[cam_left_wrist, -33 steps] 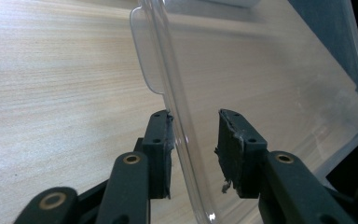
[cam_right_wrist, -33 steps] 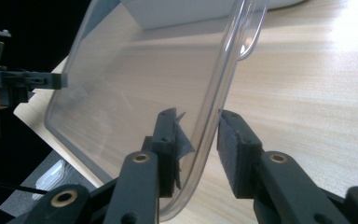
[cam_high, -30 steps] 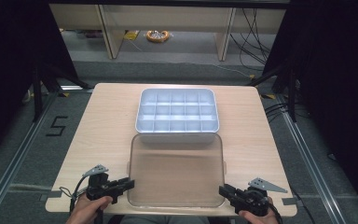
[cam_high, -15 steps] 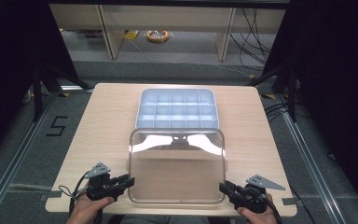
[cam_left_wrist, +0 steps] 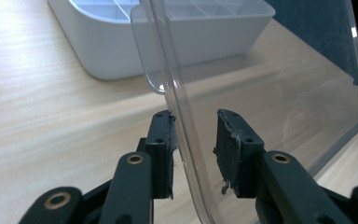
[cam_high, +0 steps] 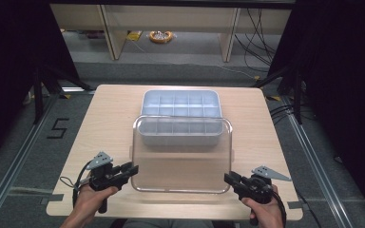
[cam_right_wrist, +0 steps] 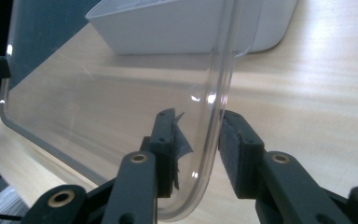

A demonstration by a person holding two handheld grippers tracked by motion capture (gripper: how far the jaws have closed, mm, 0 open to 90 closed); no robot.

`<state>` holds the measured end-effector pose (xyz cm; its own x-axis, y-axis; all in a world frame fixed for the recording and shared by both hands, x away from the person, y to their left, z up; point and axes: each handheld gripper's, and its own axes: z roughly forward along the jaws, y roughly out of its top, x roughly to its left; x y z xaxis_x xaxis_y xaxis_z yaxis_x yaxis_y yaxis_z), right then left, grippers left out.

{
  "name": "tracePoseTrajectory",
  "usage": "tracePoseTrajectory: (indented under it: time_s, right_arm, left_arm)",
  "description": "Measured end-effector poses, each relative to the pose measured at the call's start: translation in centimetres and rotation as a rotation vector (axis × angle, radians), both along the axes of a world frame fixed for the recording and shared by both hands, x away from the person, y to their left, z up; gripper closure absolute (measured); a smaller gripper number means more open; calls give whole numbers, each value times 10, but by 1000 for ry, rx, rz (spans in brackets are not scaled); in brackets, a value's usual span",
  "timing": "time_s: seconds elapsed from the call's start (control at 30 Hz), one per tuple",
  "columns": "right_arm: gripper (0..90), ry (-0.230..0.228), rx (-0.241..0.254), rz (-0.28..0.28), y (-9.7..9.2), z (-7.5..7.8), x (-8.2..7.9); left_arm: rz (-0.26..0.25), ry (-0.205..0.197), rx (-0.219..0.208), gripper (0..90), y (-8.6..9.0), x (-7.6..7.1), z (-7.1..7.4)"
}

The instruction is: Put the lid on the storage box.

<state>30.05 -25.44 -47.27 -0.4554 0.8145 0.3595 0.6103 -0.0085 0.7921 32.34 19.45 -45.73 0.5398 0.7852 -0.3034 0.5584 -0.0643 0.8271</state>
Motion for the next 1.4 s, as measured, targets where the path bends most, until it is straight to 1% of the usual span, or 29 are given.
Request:
tracePoseTrajectory:
  time_s: [0.03,0.07,0.1,0.2,0.23,0.27,0.3,0.33,0.37,0.4,0.47,0.53,0.57,0.6,0.63,0.67,0.7,0.73,0.83,0.87,0.9,0.93,0.97,1.0,1.13,1.17,1.33,1.37,1.4]
  right_arm:
    - [685,-7,-13,-5,-1,2,2]
    - [685,7,18,-19,2,3,3]
    - [684,-20,5,-10,0,4,7]
    - [684,-14,0,-18,1,9,13]
    - [684,-42,-19,-16,0,9,16]
    - [684,-20,17,-35,3,11,16]
    - [683,-18,25,-35,3,13,18]
    - [683,-18,25,-35,3,13,18]
    - [682,-40,1,-19,0,14,25]
    - [682,-43,-5,-16,-1,15,28]
    - [681,-45,-4,-19,0,16,33]
    - [681,-43,1,-21,1,17,36]
    - [680,-23,11,-33,2,18,37]
    - [679,-54,-10,-24,2,18,43]
    - [678,-48,-7,-27,3,20,45]
    - [678,-21,18,-36,6,22,45]
    - [678,-55,-6,-21,4,22,49]
    - [678,-60,-12,-24,5,24,52]
    - [678,-71,-12,-29,6,28,60]
    - [678,-37,18,-45,8,31,60]
    - [678,-68,-11,-37,6,30,66]
    - [678,-74,-31,-45,5,31,69]
    - [677,-61,0,-39,6,32,71]
    - [677,-77,-17,-41,6,32,74]
    - [676,-64,-5,-44,7,36,82]
    - [676,-76,-26,-46,6,37,86]
    - [674,-85,-30,-65,10,46,103]
    - [673,-58,-3,-80,12,49,103]
    - [673,-79,-17,-69,11,49,108]
  left_arm:
    - [5,-1,-3,667,-1,2,2]
    - [5,-1,-3,668,-1,2,2]
    - [3,-4,-5,667,-2,4,3]
    - [11,-6,3,668,-3,13,6]
    - [18,0,0,668,-3,15,7]
    - [17,2,-7,667,-3,18,6]
    - [14,6,-7,667,-3,20,7]
    - [14,6,-7,667,-3,20,7]
    - [17,12,-15,669,-3,24,7]
    - [19,9,-20,668,-3,26,7]
    - [28,8,-9,667,-3,30,9]
    - [32,6,-10,667,-3,32,10]
    - [35,-1,-13,666,-4,35,12]
    - [32,-3,-7,663,-3,37,13]
    - [40,-10,-1,661,-4,42,16]
    - [41,-12,5,659,-4,44,17]
    - [41,-12,5,659,-4,44,17]
    - [46,-11,1,659,-3,51,20]
    - [50,-13,-7,660,-3,59,23]
    - [50,-13,-7,662,-3,59,23]
    - [52,-10,-3,662,-4,65,25]
    - [48,-12,-7,662,-4,69,26]
    - [56,-10,-9,662,-5,72,27]
    - [62,-10,-6,660,-5,74,28]
    - [69,-15,-16,660,-6,85,30]
    - [72,-16,-17,660,-6,89,31]
    - [99,-24,-40,661,-6,108,40]
    - [100,-25,-44,661,-7,110,41]
    - [105,-27,-40,662,-7,113,43]
